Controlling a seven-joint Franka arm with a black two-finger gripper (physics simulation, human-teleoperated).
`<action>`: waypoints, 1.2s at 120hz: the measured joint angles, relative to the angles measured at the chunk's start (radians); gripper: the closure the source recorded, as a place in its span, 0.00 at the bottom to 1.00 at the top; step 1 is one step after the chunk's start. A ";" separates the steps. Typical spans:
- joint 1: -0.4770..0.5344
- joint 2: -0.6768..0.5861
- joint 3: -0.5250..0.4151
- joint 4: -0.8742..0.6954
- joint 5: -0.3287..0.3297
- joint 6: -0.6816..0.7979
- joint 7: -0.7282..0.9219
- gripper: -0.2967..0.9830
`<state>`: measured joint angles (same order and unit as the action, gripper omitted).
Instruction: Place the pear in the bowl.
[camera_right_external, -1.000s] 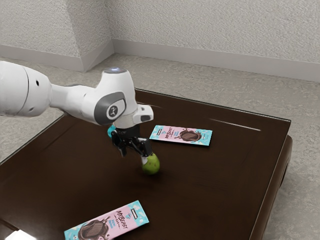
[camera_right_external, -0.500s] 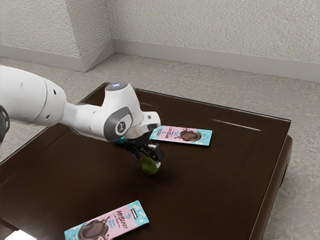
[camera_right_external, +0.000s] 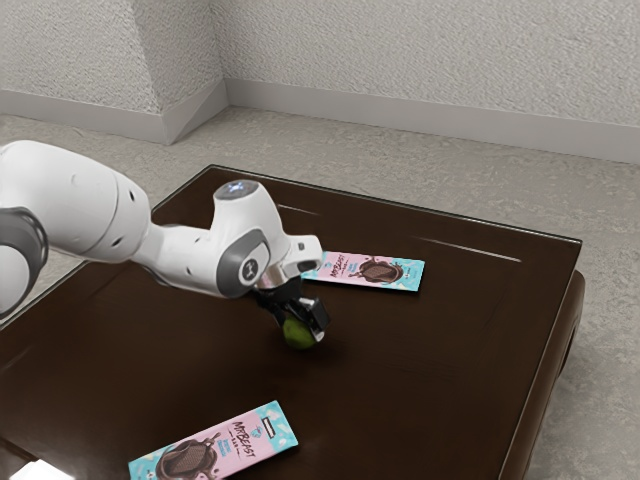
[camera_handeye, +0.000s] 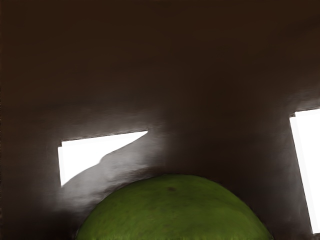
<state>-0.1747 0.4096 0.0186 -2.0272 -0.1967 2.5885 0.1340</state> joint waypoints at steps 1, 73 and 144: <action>0.000 0.000 0.000 0.000 0.000 0.000 0.001 0.23; -0.007 -0.071 0.089 0.102 0.101 -0.098 -0.022 0.58; 0.014 0.230 0.319 0.547 0.112 -0.416 -0.042 0.52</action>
<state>-0.1612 0.6393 0.3375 -1.4806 -0.0846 2.1726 0.0925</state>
